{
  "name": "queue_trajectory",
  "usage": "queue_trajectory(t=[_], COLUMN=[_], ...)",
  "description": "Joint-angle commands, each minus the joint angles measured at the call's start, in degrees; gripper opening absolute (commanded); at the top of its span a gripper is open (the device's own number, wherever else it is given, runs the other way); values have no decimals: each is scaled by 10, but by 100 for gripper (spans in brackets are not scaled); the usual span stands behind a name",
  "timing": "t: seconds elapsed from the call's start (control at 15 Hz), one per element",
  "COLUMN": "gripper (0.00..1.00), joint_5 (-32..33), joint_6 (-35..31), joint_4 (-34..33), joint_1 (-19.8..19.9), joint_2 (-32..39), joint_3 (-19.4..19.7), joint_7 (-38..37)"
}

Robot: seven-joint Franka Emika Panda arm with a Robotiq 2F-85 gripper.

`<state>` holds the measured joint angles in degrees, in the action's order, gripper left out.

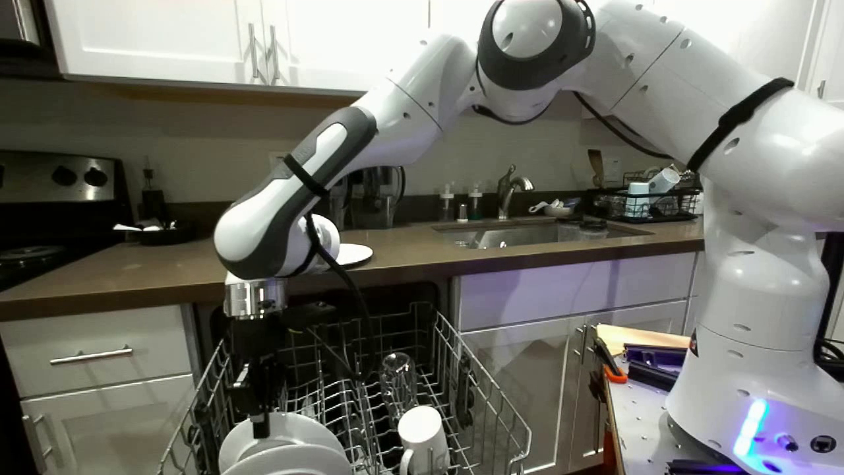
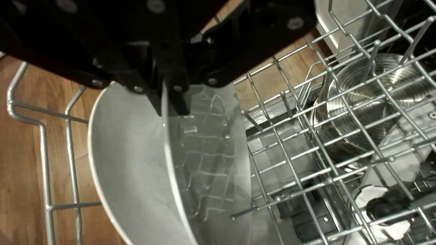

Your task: Put the plate in the dishwasher on the plate on the counter

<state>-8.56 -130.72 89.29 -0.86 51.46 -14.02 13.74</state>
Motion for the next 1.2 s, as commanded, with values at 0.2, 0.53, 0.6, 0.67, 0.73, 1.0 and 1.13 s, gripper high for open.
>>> queue_trajectory(t=[0.2, 0.53, 0.6, 0.67, 0.73, 1.0, 1.13], gripper=[6, 6, 6, 6, 6, 6, 6], joint_5=[-23, -17, -17, -17, -17, -17, -14], joint_6=[52, 61, 62, 64, 66, 71, 69], joint_4=[11, 19, 21, 23, 26, 40, 51], joint_1=[10, 3, 2, 2, 2, 1, -3], joint_2=[-29, -47, -51, -54, -58, -77, -90], joint_3=[-6, 1, 2, 3, 4, 6, 9], joint_7=[1, -7, -8, -8, -9, -11, -18])
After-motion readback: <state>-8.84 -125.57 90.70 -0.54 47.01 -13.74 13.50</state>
